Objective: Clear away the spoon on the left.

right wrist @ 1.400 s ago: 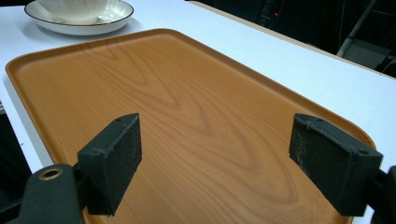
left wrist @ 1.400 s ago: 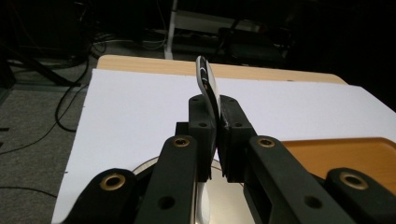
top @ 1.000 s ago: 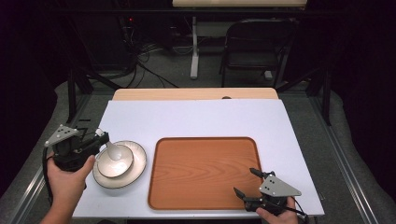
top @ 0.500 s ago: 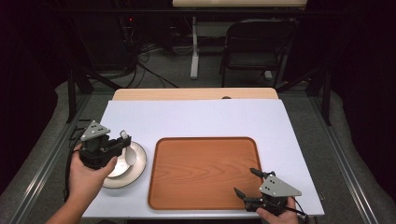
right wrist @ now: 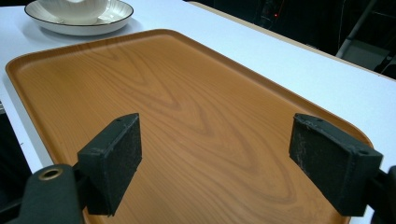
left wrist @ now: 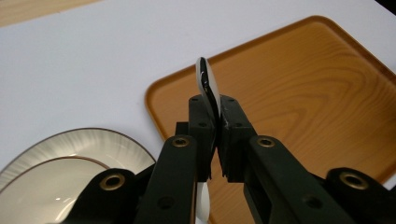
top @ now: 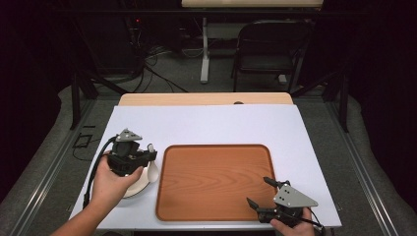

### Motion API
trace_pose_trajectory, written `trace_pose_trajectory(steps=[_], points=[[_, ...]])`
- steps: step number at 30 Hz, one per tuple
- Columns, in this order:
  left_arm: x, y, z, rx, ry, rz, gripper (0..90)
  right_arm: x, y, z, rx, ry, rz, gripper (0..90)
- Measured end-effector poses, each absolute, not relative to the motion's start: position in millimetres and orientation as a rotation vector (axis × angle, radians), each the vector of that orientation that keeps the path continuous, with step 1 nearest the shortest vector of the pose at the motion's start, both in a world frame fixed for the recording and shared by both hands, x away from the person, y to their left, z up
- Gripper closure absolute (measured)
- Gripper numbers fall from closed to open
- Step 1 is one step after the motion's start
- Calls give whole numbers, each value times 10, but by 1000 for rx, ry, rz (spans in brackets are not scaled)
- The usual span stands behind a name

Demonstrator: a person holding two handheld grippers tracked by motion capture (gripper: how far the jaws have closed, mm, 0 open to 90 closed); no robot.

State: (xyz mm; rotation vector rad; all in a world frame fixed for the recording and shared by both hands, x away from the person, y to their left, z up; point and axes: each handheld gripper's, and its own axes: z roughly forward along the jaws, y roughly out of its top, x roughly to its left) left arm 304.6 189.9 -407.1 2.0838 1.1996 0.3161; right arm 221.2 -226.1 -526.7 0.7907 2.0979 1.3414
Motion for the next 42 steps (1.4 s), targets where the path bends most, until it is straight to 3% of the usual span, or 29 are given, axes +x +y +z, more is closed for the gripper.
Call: trace_pose_trajectory(steps=[14, 28, 42], points=[[3178, 1579, -4325, 2169, 1280, 104, 851, 2209, -2257, -5269, 794, 2098, 1343, 168], [3369, 1462, -4567, 2141, 1393, -218, 851, 2211, -2258, -5270, 791, 2099, 1344, 167], [3562, 1329, -4852, 2093, 1530, -363, 852, 2213, -2259, -5271, 792, 2103, 1345, 167]])
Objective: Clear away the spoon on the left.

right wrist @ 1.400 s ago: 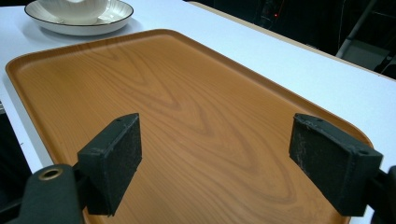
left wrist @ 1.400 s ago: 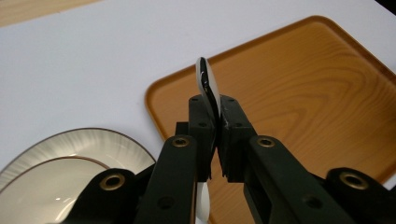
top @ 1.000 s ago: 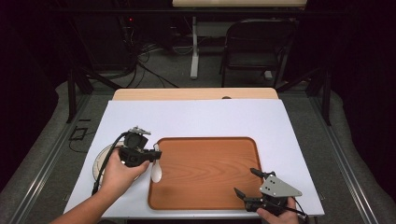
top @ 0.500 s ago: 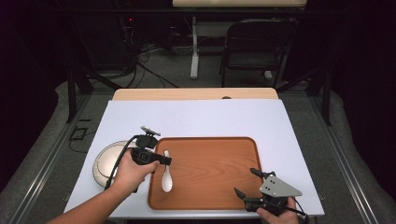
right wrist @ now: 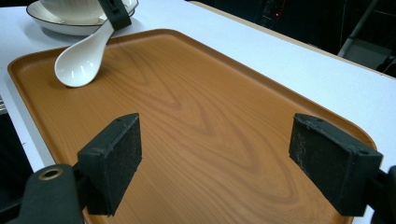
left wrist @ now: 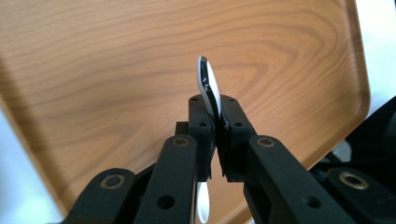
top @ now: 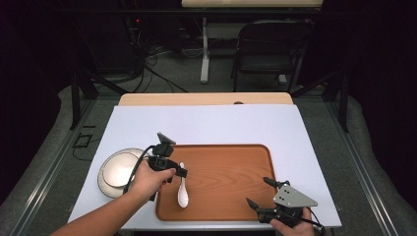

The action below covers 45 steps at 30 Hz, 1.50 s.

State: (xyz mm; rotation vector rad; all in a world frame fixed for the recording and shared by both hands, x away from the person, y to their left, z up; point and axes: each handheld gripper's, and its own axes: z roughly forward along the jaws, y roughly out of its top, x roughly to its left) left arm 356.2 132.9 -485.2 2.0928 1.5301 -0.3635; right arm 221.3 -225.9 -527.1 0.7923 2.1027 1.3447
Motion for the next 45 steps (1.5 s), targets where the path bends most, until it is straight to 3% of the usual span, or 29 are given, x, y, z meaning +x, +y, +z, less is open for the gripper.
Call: trace_pose_trajectory(steps=[13, 45], points=[[3756, 1351, -5120, 1966, 1691, -418, 838, 2215, -2257, -5272, 791, 2105, 1347, 168], [3821, 1377, -5346, 1906, 1764, -419, 798, 2206, -2267, -5264, 782, 2103, 1349, 168]])
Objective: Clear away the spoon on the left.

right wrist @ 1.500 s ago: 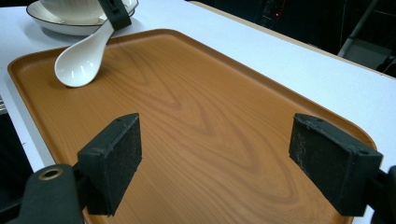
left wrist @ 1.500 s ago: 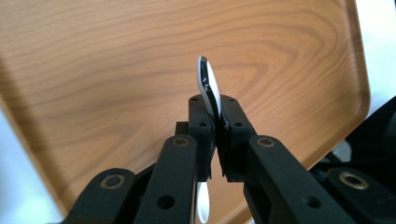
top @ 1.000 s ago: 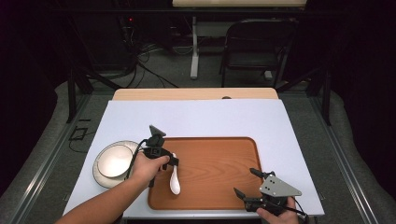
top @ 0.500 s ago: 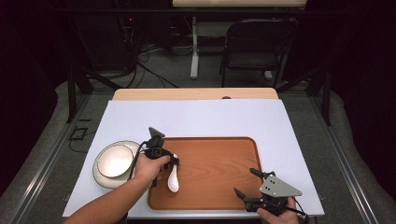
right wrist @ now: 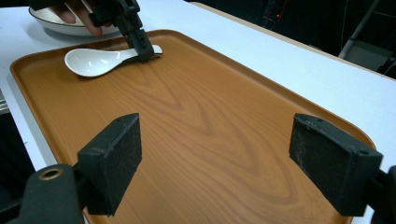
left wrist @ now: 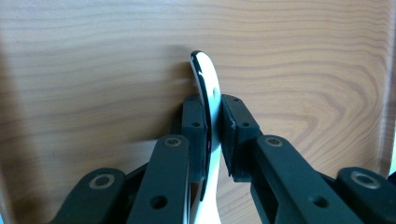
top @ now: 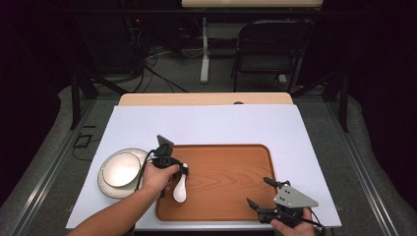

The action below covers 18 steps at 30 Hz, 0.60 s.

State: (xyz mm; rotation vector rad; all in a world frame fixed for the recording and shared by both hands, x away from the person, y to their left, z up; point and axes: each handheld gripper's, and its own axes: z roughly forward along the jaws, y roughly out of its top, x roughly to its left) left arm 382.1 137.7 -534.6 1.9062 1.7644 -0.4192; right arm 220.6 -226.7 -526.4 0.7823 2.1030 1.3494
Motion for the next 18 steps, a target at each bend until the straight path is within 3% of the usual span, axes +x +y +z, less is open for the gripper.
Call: trace_pose_trajectory(steps=[8, 18], points=[[3808, 1379, -5323, 1918, 1769, -384, 740, 2197, -2273, -5258, 785, 2098, 1352, 167], [3775, 1406, -5283, 1929, 1770, -337, 578, 2200, -2269, -5259, 782, 2099, 1351, 168]])
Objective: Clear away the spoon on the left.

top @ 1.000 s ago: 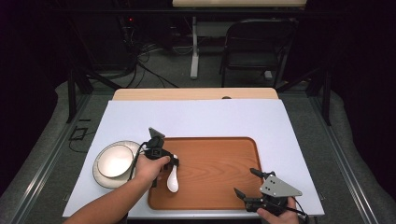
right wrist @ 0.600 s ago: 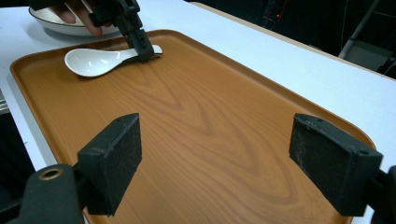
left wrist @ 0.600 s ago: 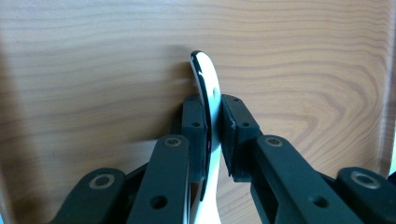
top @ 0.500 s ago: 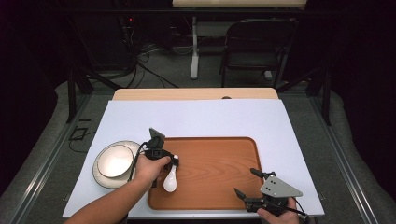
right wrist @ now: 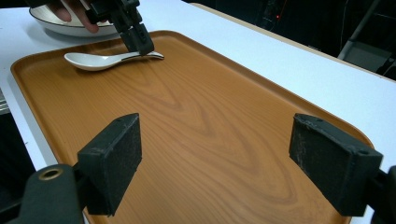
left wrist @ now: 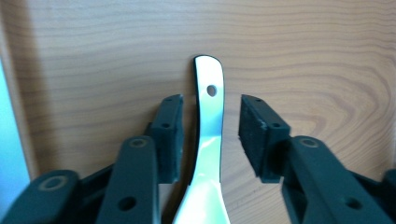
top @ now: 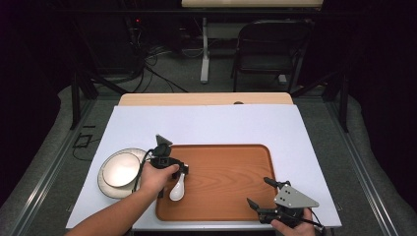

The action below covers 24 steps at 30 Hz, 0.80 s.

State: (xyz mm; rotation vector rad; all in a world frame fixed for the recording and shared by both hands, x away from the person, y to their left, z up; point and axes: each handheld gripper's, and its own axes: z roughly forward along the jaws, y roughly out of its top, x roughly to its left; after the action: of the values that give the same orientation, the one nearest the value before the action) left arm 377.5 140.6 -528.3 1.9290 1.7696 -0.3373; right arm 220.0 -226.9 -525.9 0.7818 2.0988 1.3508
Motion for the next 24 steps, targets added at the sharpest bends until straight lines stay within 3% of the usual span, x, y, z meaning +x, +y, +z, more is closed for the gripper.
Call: trace_pose_trajectory(steps=[11, 24], points=[[3750, 1444, -5176, 1994, 1736, -199, 455, 2204, -2260, -5263, 783, 2103, 1349, 168], [3718, 1557, -4933, 2047, 1682, -77, 410, 2207, -2256, -5267, 788, 2104, 1351, 168]])
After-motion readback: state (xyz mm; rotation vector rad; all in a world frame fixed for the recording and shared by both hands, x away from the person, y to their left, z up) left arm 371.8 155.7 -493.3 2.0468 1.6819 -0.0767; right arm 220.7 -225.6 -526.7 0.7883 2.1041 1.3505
